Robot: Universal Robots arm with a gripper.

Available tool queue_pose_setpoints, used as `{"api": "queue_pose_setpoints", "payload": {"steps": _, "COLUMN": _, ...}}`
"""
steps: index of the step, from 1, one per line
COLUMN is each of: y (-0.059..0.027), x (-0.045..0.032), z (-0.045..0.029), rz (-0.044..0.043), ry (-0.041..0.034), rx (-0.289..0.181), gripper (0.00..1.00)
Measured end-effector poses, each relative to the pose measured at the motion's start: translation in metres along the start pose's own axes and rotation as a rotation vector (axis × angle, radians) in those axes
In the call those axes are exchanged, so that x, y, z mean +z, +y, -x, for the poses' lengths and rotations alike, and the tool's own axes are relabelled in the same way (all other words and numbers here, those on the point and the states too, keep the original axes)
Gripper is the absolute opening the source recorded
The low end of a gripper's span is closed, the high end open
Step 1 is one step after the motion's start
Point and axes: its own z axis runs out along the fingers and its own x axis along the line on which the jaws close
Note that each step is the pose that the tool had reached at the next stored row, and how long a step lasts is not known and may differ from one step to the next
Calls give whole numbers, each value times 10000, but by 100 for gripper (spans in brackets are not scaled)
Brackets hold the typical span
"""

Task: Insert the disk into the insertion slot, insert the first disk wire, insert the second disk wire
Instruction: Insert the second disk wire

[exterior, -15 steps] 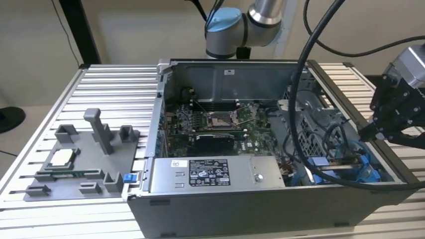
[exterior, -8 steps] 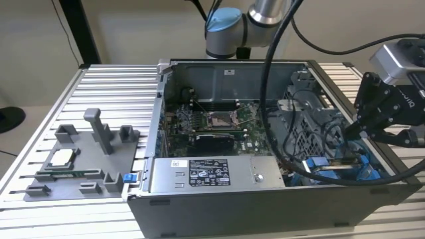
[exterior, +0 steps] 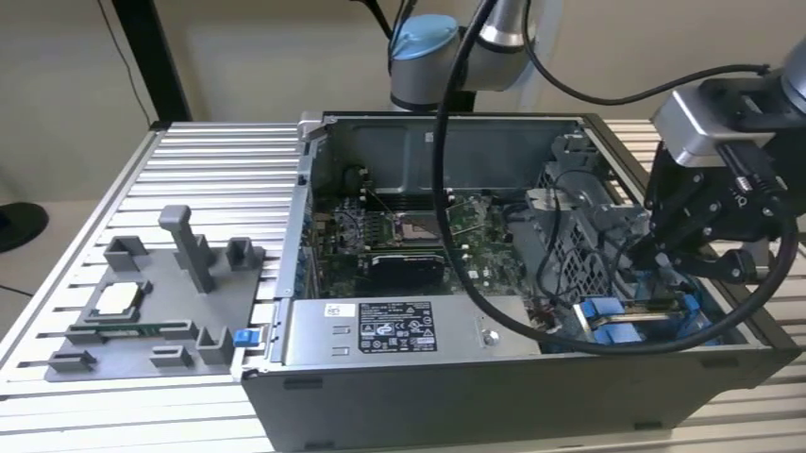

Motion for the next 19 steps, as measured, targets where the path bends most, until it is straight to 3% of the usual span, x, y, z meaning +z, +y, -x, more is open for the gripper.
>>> {"api": "queue_pose_setpoints", "payload": {"steps": 2, "y": 33, "x": 1, "z": -2, "rz": -226, "ry": 167, "rx": -45, "gripper": 0}}
{"api": "queue_pose_setpoints", "payload": {"steps": 5, "y": 74, "x": 4, "z": -3, "rz": -744, "ry": 407, "rx": -149, "gripper": 0}}
{"api": "queue_pose_setpoints", "payload": {"steps": 7, "y": 113, "x": 6, "z": -4, "rz": -1082, "ry": 511, "rx": -217, "gripper": 0}}
{"api": "queue_pose_setpoints", "payload": {"steps": 10, "y": 194, "x": 19, "z": -6, "rz": -1439, "ry": 582, "rx": -291, "gripper": 0}}
{"api": "queue_pose_setpoints", "payload": {"steps": 14, "y": 208, "x": 87, "z": -22, "rz": -1496, "ry": 595, "rx": -302, "gripper": 0}}
{"api": "queue_pose_setpoints", "payload": {"steps": 19, "y": 204, "x": 177, "z": -44, "rz": -1504, "ry": 612, "rx": -305, "gripper": 0}}
